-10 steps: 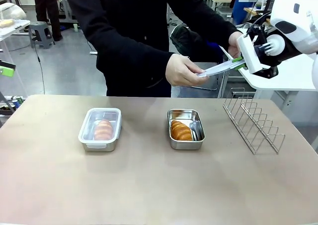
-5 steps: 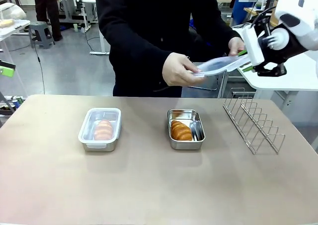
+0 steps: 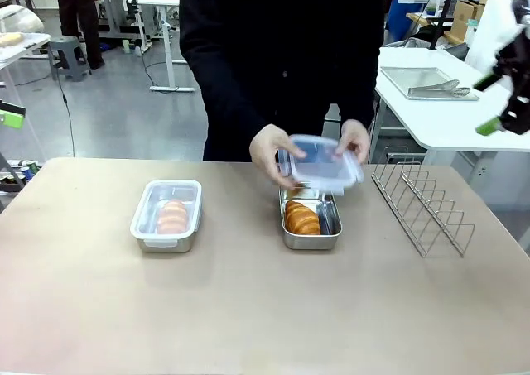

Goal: Place the bread in airtight containers.
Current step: Release when the human grabs the Airtight Container lid.

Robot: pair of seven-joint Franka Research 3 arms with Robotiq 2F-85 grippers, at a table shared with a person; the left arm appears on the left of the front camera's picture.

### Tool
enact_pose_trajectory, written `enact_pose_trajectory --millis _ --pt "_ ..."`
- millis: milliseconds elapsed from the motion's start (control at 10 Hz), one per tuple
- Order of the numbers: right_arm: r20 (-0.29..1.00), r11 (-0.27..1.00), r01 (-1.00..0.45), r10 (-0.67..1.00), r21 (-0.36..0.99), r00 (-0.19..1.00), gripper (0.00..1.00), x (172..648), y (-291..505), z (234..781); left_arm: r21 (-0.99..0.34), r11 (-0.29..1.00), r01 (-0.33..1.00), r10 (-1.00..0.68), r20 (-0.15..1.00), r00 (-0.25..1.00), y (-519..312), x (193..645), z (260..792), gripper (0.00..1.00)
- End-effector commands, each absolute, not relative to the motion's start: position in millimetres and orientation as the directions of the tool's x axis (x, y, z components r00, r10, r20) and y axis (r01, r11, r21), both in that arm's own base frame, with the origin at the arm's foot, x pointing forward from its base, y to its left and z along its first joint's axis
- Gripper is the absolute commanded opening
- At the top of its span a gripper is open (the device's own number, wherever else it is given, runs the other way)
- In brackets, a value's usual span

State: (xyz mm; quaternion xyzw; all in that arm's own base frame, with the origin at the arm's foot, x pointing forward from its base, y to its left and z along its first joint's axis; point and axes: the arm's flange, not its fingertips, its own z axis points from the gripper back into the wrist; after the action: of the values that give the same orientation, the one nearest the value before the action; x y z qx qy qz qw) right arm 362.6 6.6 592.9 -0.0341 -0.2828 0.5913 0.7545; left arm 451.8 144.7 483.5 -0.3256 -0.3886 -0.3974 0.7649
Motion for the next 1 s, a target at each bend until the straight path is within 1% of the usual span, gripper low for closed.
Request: enact_pose_trajectory --millis 0,100,200,400,500,700,900 --pt "0.566 0.541 -0.819 0.742 -0.19 0.36 1.0 363.1 -48.3 579.1 -0.185 0.464 0.866 -0.354 0.858 0.373 143.0 450.8 485.2 1.0" --pt "0.606 0.605 -0.784 0.678 -0.139 0.416 1.0 356.7 -78.4 565.6 -0.185 0.464 0.866 -0.354 0.858 0.373 143.0 450.8 485.2 1.0" --pt "0.656 0.651 -0.753 0.61 -0.096 0.444 1.0 348.0 -104.9 551.5 -0.185 0.464 0.866 -0.354 0.858 0.373 143.0 450.8 485.2 1.0" --pt "0.765 0.69 -0.723 0.475 -0.017 0.435 1.0 330.4 -144.0 524.7 -0.185 0.464 0.866 -0.354 0.858 0.373 143.0 450.8 485.2 1.0" --pt "0.794 0.705 -0.709 0.441 -0.018 0.418 1.0 326.4 -152.5 516.2 -0.185 0.464 0.866 -0.354 0.858 0.373 143.0 450.8 485.2 1.0" --pt "0.856 0.688 -0.724 0.399 -0.043 0.329 1.0 323.1 -156.6 508.3 -0.185 0.464 0.866 -0.354 0.858 0.373 143.0 450.8 485.2 1.0" --pt "0.895 0.656 -0.749 0.386 -0.096 0.223 1.0 324.0 -154.9 511.3 -0.185 0.464 0.866 -0.354 0.858 0.373 143.0 450.8 485.2 1.0"
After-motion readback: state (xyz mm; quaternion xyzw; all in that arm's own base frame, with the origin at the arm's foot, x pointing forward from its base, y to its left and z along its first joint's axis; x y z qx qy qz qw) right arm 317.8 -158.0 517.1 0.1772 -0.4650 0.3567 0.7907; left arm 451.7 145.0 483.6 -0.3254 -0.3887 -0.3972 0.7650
